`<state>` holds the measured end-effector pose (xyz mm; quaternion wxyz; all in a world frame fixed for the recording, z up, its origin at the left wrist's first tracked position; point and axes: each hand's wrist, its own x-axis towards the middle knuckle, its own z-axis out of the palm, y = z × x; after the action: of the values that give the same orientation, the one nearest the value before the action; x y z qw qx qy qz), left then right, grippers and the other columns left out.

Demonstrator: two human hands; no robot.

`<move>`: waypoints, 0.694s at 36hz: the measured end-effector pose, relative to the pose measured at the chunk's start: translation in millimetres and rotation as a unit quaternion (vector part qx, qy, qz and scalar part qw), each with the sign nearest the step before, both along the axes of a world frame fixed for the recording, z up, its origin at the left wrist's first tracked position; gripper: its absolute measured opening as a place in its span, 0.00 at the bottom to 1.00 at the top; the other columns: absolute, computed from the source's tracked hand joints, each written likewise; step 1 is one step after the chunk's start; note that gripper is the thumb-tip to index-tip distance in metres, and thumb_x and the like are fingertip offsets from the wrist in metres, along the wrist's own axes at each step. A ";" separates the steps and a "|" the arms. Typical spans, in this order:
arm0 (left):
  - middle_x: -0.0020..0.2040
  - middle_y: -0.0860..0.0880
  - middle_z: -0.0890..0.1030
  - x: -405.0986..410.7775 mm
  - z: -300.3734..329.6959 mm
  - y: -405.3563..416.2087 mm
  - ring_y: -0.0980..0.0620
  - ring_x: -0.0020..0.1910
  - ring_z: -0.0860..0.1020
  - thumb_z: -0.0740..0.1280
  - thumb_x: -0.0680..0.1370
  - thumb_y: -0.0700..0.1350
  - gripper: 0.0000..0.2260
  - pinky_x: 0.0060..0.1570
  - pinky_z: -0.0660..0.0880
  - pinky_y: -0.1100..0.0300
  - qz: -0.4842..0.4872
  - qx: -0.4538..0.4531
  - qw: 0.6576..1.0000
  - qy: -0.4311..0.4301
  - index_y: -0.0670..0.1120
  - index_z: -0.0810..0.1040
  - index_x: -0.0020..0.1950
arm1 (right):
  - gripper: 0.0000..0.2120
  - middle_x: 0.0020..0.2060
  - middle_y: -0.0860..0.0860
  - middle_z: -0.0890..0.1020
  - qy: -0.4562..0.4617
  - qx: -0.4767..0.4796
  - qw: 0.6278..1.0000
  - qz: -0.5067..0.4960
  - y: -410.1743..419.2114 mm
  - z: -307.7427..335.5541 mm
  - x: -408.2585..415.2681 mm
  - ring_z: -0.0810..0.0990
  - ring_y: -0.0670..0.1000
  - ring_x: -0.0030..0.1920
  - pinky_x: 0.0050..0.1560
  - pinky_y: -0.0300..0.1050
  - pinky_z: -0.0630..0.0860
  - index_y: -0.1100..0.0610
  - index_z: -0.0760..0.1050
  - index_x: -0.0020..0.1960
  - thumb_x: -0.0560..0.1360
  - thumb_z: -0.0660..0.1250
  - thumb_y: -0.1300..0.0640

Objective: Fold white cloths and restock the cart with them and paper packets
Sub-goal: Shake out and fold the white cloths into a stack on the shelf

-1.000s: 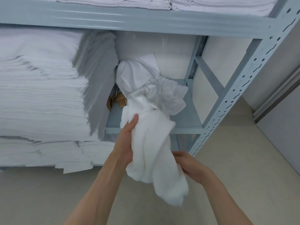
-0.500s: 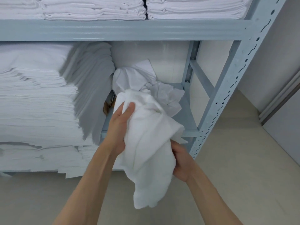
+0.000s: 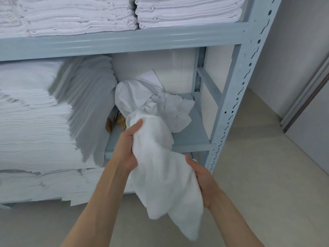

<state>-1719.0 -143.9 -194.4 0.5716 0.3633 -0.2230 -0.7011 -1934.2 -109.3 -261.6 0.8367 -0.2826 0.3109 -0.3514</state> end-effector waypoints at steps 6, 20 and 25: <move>0.67 0.44 0.79 7.8 -7.7 4.5 0.43 0.67 0.76 0.65 0.78 0.58 0.25 0.71 0.68 0.47 0.042 -0.068 0.985 0.154 0.45 0.76 0.70 | 0.32 0.64 0.60 0.79 -0.161 -0.055 0.978 -0.122 -9.7 24.0 -27.7 0.78 0.60 0.65 0.58 0.56 0.79 0.60 0.80 0.63 0.63 0.81 0.48; 0.41 0.44 0.85 -44.6 -73.1 24.8 0.45 0.39 0.84 0.65 0.76 0.45 0.10 0.41 0.81 0.51 0.009 0.096 0.995 0.025 0.42 0.83 0.48 | 0.36 0.65 0.60 0.79 -0.074 0.023 0.994 -0.080 -8.6 -3.6 -49.6 0.78 0.61 0.64 0.56 0.56 0.79 0.57 0.77 0.67 0.66 0.78 0.39; 0.35 0.45 0.82 -58.6 -71.3 19.3 0.45 0.32 0.81 0.69 0.69 0.50 0.12 0.36 0.81 0.54 -0.012 0.135 0.989 0.058 0.42 0.85 0.36 | 0.26 0.60 0.57 0.83 0.033 0.017 0.988 -0.148 -17.1 1.3 -64.4 0.81 0.58 0.61 0.52 0.52 0.81 0.52 0.83 0.60 0.72 0.67 0.35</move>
<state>-1777.6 -124.6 -265.7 0.5206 0.3932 -0.0974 -0.7516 -1998.6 -126.4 -260.3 0.7694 -0.2311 0.3827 -0.4562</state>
